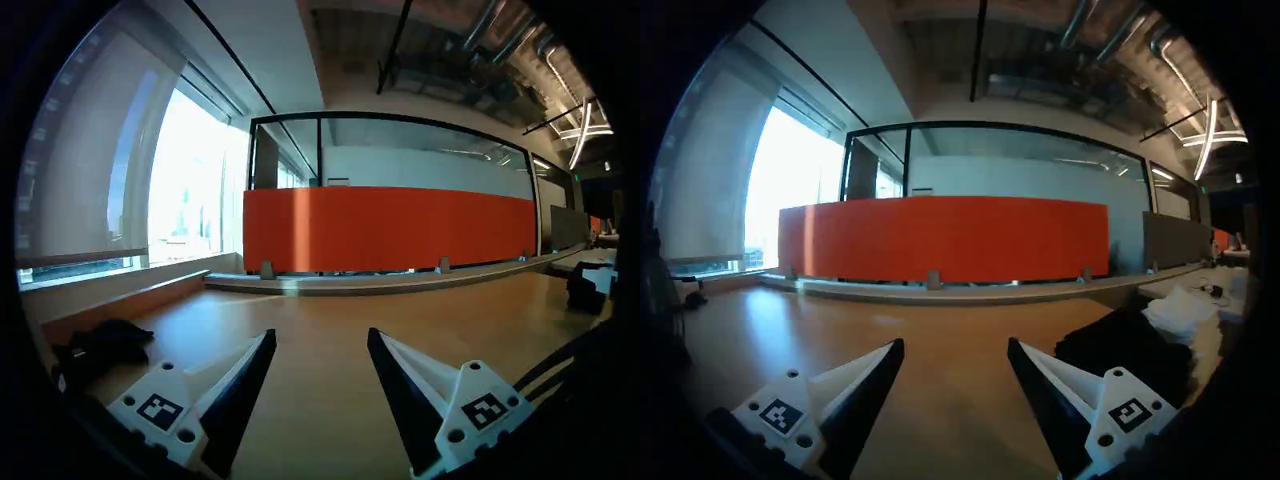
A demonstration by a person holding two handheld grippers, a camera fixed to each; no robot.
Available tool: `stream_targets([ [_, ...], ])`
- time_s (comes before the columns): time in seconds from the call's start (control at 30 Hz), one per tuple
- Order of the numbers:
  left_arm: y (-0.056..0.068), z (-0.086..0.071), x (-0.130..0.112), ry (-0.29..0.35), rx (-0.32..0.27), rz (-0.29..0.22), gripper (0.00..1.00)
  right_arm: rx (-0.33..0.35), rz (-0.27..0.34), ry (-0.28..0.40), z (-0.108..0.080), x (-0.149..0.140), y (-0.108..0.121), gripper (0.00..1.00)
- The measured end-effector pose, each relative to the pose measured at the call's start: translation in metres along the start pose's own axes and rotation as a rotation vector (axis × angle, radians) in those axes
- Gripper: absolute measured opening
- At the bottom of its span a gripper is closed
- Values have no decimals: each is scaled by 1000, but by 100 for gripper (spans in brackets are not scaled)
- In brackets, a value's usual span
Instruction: Fold towel
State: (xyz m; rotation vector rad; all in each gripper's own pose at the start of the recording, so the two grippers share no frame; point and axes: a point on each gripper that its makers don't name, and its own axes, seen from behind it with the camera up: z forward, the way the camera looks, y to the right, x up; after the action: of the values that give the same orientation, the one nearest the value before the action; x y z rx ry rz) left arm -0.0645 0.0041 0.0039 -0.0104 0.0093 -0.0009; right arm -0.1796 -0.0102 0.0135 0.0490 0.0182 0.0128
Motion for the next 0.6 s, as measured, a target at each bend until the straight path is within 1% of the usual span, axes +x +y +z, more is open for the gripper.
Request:
stream_targets([
  [0.6,-1,-1,2,-1,0,0,84,0,0,0,0,0,0,100],
])
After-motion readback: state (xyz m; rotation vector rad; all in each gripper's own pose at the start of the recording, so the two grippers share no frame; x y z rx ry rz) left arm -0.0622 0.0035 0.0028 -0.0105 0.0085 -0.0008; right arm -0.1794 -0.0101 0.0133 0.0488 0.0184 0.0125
